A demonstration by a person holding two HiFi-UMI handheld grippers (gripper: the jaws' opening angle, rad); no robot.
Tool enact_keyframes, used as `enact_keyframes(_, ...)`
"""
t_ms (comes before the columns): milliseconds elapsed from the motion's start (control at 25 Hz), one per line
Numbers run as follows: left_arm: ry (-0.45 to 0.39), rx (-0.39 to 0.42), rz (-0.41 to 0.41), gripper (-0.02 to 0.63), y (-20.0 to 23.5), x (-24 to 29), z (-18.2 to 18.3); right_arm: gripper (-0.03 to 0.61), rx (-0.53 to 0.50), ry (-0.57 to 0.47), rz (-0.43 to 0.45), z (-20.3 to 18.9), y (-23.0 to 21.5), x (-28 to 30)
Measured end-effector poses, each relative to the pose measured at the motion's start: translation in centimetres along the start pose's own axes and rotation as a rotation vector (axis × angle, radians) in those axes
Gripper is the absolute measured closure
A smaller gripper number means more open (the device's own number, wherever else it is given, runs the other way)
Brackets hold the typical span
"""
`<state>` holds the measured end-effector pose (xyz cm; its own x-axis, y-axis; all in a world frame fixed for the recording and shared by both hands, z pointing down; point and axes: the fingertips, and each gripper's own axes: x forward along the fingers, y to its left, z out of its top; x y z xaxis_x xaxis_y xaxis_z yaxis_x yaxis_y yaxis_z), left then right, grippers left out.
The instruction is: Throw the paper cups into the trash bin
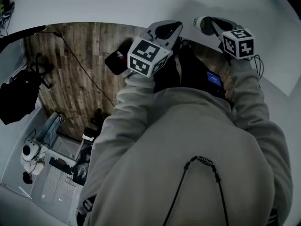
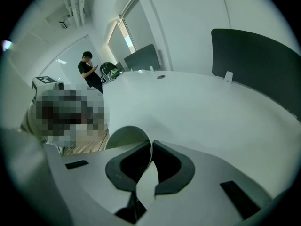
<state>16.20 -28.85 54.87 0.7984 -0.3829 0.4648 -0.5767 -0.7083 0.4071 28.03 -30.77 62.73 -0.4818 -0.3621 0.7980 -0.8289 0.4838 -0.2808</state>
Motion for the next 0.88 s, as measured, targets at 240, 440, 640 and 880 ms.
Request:
enact_keyframes(240, -0.082, 0.011, 0.018, 0.612, -0.2, -2.0, 2.2, 0.538, -0.041, -0.088, -0.014, 2.1, 1.4, -1.8)
enact_keyframes(440, -0.144, 0.061, 0.052, 0.612, -0.9, -3.1, 6.4, 0.538, -0.080, -0.181, -0.025, 5.4, 1.1, -4.6)
enact_keyframes(640, -0.221, 0.076, 0.077, 0.612, -2.5, -5.6, 9.5, 0.538, -0.120, -0.264, -0.041, 8.1, 1.6, -8.6)
enact_keyframes(880, -0.293, 0.156, 0.102, 0.612, -4.1, -8.1, 14.0, 0.538, -0.176, -0.350, -0.068, 12.0, 2.6, -13.2)
